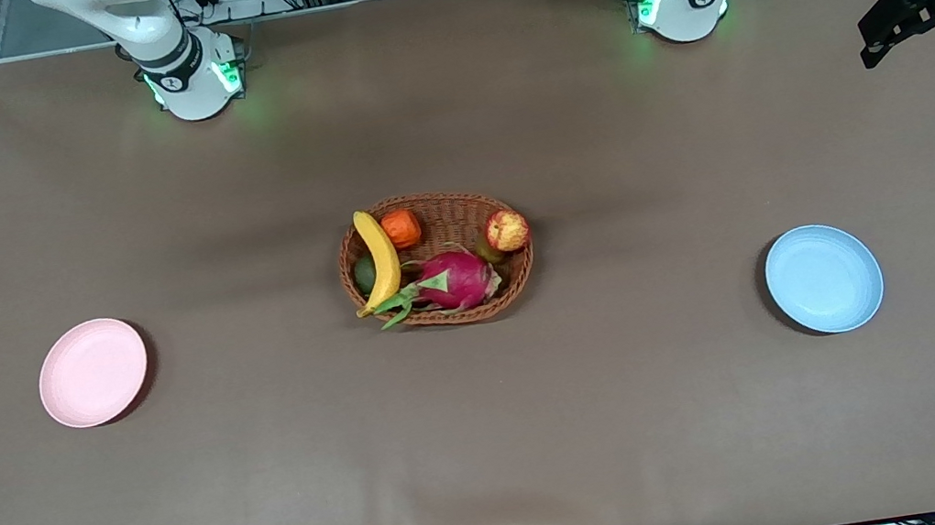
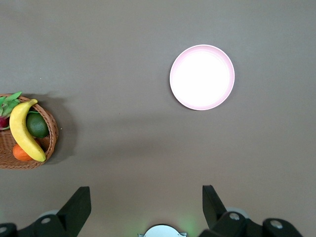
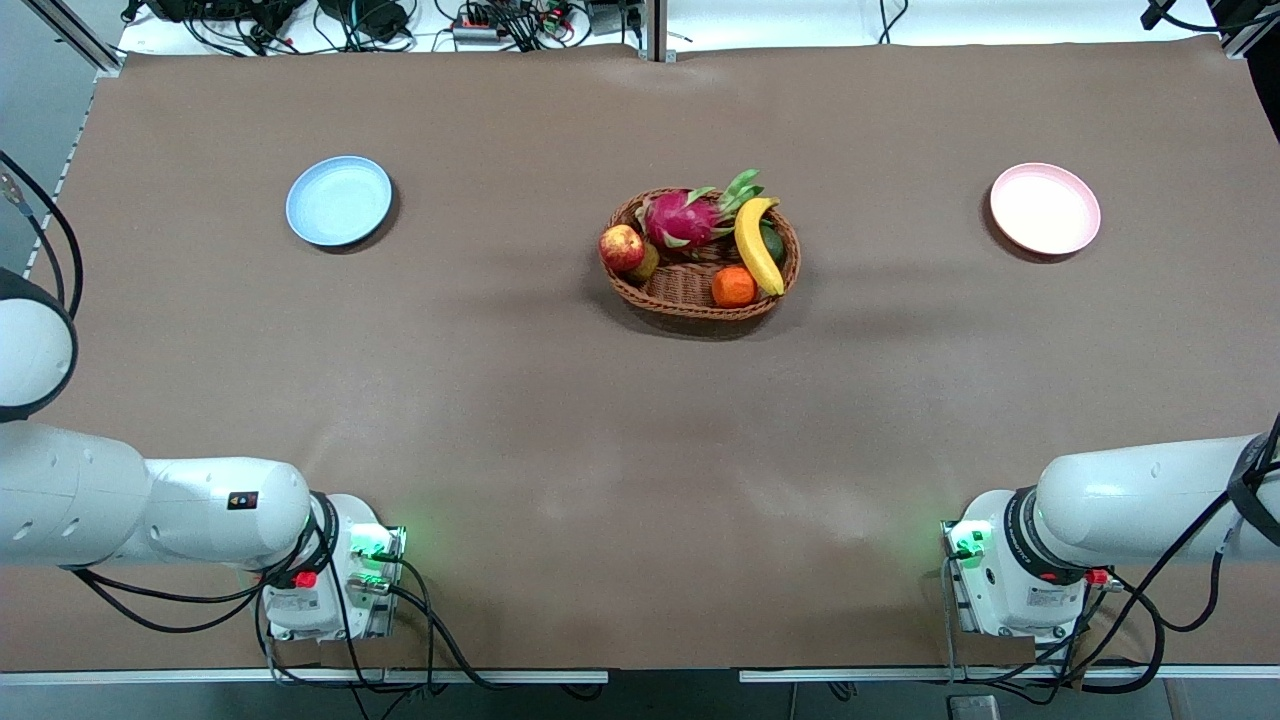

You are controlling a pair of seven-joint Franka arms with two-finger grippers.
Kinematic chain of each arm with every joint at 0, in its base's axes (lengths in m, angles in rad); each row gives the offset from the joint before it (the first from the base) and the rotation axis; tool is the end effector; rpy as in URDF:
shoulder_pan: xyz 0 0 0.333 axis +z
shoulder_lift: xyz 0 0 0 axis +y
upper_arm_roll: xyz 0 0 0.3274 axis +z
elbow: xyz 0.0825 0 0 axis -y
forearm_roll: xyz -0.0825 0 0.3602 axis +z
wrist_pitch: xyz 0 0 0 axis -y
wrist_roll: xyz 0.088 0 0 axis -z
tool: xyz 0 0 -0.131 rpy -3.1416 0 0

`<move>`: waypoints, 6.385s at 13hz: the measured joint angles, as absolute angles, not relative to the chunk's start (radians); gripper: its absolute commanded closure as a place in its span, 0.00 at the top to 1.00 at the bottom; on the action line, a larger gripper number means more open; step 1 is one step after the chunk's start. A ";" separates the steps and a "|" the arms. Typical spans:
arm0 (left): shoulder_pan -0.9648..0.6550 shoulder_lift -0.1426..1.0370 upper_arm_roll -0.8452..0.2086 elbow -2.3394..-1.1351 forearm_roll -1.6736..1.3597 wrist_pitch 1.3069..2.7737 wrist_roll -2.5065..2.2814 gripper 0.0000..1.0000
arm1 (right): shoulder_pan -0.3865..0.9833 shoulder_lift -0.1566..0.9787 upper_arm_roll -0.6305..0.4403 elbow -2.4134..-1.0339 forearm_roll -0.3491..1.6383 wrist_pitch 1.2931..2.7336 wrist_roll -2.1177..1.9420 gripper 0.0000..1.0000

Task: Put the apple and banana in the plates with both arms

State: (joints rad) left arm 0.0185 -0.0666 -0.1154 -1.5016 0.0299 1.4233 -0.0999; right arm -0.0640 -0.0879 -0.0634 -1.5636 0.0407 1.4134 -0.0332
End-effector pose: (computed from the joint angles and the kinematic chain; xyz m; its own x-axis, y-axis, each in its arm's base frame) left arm 0.4907 -0.0458 0.6635 0.9999 0.0077 -0.0083 0.0074 -0.9992 -0.0383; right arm 0.4805 -0.0573 0.6465 0.9944 -0.0869 -0.0607 -0.0899 -0.9948 -0.0481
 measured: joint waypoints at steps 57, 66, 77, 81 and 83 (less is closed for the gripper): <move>-0.005 0.257 -0.157 -1.847 -0.156 1.983 -0.151 0.00 | 0.598 0.519 -0.057 -1.753 0.399 2.044 0.152 1.00; 0.319 0.529 -0.160 -1.800 -0.212 2.161 0.375 0.00 | 0.602 0.531 -0.065 -1.752 0.408 2.073 0.152 0.00; 0.423 0.631 -0.168 -1.715 -0.434 2.108 0.667 1.00 | 0.535 0.365 -0.100 -1.710 0.408 2.042 0.152 0.00; 0.423 0.608 -0.173 -1.614 -0.436 1.909 0.525 1.00 | 0.405 0.282 -0.107 -1.711 0.392 1.921 0.122 0.00; 0.416 0.558 -0.188 -1.597 -0.436 1.848 0.423 1.00 | 0.324 0.247 -0.110 -1.714 0.357 1.865 0.069 0.00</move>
State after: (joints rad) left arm 0.4159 0.5583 -0.1881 -1.5965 -0.4355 1.8478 0.4231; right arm 0.3240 0.2470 -0.1098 -1.7136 0.3571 1.8655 0.0691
